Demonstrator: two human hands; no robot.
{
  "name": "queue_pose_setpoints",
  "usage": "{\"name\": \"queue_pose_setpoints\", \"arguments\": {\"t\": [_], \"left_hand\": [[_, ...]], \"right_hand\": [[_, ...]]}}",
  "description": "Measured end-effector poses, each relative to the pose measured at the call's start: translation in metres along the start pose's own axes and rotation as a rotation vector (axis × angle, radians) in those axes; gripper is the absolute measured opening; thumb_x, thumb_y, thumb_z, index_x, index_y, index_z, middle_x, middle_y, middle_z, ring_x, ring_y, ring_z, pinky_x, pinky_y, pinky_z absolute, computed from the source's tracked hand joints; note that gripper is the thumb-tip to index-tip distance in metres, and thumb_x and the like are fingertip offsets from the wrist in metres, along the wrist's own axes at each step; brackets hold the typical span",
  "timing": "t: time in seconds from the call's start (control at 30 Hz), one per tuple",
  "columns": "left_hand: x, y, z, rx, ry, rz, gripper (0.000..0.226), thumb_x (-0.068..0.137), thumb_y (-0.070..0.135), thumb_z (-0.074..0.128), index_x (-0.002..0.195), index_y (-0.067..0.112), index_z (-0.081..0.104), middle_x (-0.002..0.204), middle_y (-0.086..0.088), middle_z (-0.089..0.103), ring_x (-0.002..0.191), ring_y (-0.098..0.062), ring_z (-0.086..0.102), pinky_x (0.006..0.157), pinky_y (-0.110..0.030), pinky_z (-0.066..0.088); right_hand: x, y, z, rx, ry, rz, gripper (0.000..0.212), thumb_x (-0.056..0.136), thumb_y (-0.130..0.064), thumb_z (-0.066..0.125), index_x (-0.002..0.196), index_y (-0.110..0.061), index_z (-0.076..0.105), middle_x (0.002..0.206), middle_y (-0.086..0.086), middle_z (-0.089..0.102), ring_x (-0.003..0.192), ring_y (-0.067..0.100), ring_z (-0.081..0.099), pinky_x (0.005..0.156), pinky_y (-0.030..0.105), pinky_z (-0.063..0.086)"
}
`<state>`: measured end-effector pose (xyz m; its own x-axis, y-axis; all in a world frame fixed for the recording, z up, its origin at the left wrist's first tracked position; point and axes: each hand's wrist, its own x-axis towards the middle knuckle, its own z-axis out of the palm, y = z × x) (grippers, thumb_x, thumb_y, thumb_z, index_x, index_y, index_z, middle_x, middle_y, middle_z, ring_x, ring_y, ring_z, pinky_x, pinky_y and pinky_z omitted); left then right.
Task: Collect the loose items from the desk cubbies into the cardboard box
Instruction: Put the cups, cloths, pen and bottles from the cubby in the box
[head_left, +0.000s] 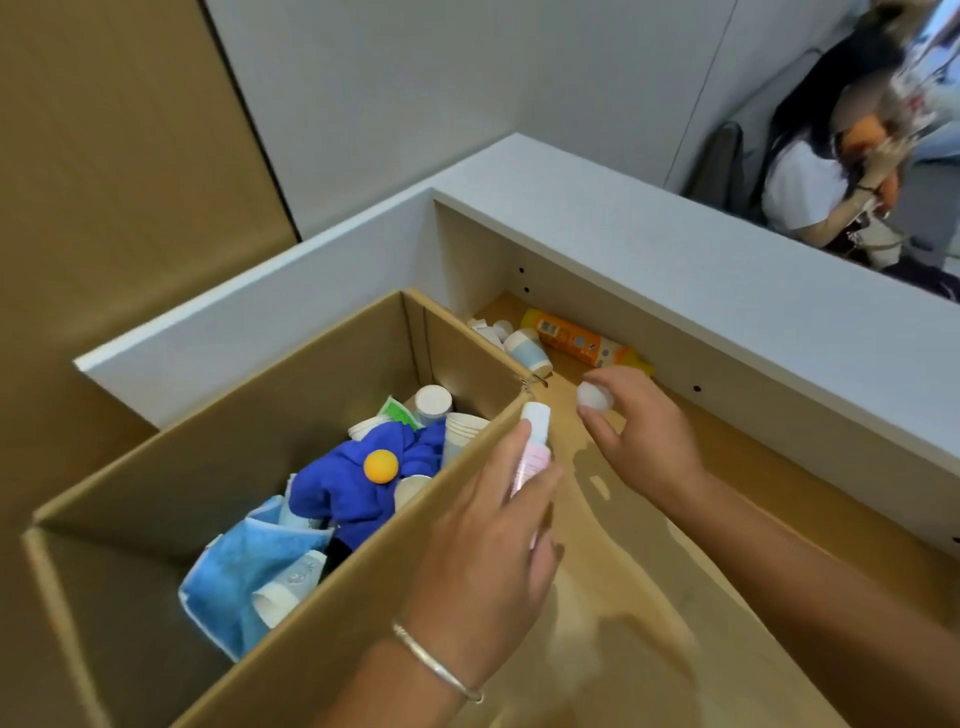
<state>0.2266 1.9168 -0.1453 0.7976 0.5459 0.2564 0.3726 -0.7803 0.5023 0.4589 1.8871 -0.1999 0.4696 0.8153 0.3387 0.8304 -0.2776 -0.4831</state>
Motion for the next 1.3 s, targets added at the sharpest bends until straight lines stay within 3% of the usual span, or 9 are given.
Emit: {"name": "queue_pose_setpoints", "arguments": {"t": [0.1, 0.27, 0.4, 0.63, 0.77, 1.0, 1.2, 1.3], "left_hand": [[-0.015, -0.030, -0.037, -0.038, 0.075, -0.065, 0.054, 0.078, 0.020, 0.070, 0.126, 0.034, 0.049, 0.152, 0.007, 0.031, 0.120, -0.013, 0.050, 0.084, -0.026, 0.048], [-0.039, -0.086, -0.074, -0.006, 0.121, -0.190, 0.051, 0.085, 0.017, 0.065, 0.132, 0.033, 0.053, 0.153, 0.008, 0.029, 0.128, -0.017, 0.046, 0.091, -0.028, 0.046], [-0.057, -0.124, -0.091, -0.003, 0.081, -0.276, 0.055, 0.088, 0.023, 0.057, 0.138, 0.039, 0.043, 0.156, 0.015, 0.017, 0.128, -0.014, 0.043, 0.090, -0.029, 0.045], [-0.072, -0.161, -0.104, 0.008, 0.010, -0.331, 0.064, 0.090, 0.034, 0.055, 0.147, 0.035, 0.026, 0.159, 0.008, 0.004, 0.142, -0.016, 0.020, 0.109, -0.031, 0.032], [-0.065, -0.147, -0.098, 0.005, 0.010, -0.249, 0.067, 0.089, 0.037, 0.055, 0.148, 0.036, 0.023, 0.159, 0.007, 0.006, 0.143, -0.015, 0.013, 0.115, -0.034, 0.021], [-0.024, -0.091, -0.064, 0.014, -0.018, -0.069, 0.067, 0.089, 0.037, 0.052, 0.148, 0.033, 0.021, 0.159, 0.000, 0.005, 0.145, -0.014, -0.001, 0.116, -0.033, 0.007], [0.011, -0.033, -0.018, -0.030, -0.037, 0.083, 0.069, 0.089, 0.034, 0.051, 0.148, 0.034, 0.014, 0.160, 0.000, -0.002, 0.142, -0.008, -0.015, 0.108, -0.023, -0.015], [0.032, -0.006, 0.022, -0.066, -0.088, 0.096, 0.071, 0.090, 0.031, 0.053, 0.149, 0.032, 0.014, 0.160, -0.002, -0.002, 0.145, -0.013, -0.012, 0.112, -0.029, -0.011]], "right_hand": [[0.009, -0.042, -0.003, 0.023, 0.065, -0.034, 0.030, 0.089, -0.033, 0.063, 0.119, -0.029, 0.057, 0.118, -0.012, 0.056, 0.106, 0.003, 0.050, 0.079, 0.025, 0.046], [0.029, -0.103, 0.014, 0.043, 0.063, -0.090, 0.032, 0.090, -0.032, 0.063, 0.121, -0.029, 0.057, 0.117, -0.012, 0.055, 0.101, -0.001, 0.048, 0.076, 0.019, 0.044], [0.038, -0.138, 0.039, 0.027, 0.011, -0.122, 0.033, 0.089, -0.032, 0.061, 0.122, -0.028, 0.056, 0.120, -0.010, 0.056, 0.104, 0.006, 0.053, 0.078, 0.027, 0.049], [0.034, -0.158, 0.059, -0.057, -0.029, -0.082, 0.042, 0.089, -0.035, 0.062, 0.129, -0.028, 0.053, 0.128, -0.007, 0.055, 0.115, 0.011, 0.052, 0.088, 0.031, 0.050], [0.023, -0.149, 0.051, -0.059, 0.039, -0.041, 0.039, 0.090, -0.030, 0.062, 0.128, -0.025, 0.055, 0.127, -0.005, 0.056, 0.117, 0.010, 0.050, 0.090, 0.025, 0.040], [0.009, -0.098, 0.016, -0.040, 0.144, 0.012, 0.033, 0.092, -0.028, 0.060, 0.124, -0.024, 0.058, 0.122, -0.006, 0.057, 0.112, 0.007, 0.050, 0.091, 0.029, 0.045], [0.006, -0.029, 0.004, -0.099, 0.081, 0.090, 0.040, 0.091, -0.028, 0.061, 0.130, -0.021, 0.055, 0.127, -0.001, 0.056, 0.118, 0.014, 0.051, 0.095, 0.028, 0.041], [0.012, 0.009, 0.006, -0.087, 0.018, 0.107, 0.044, 0.091, -0.030, 0.060, 0.134, -0.025, 0.051, 0.130, -0.001, 0.054, 0.118, 0.014, 0.050, 0.093, 0.028, 0.040]]}}
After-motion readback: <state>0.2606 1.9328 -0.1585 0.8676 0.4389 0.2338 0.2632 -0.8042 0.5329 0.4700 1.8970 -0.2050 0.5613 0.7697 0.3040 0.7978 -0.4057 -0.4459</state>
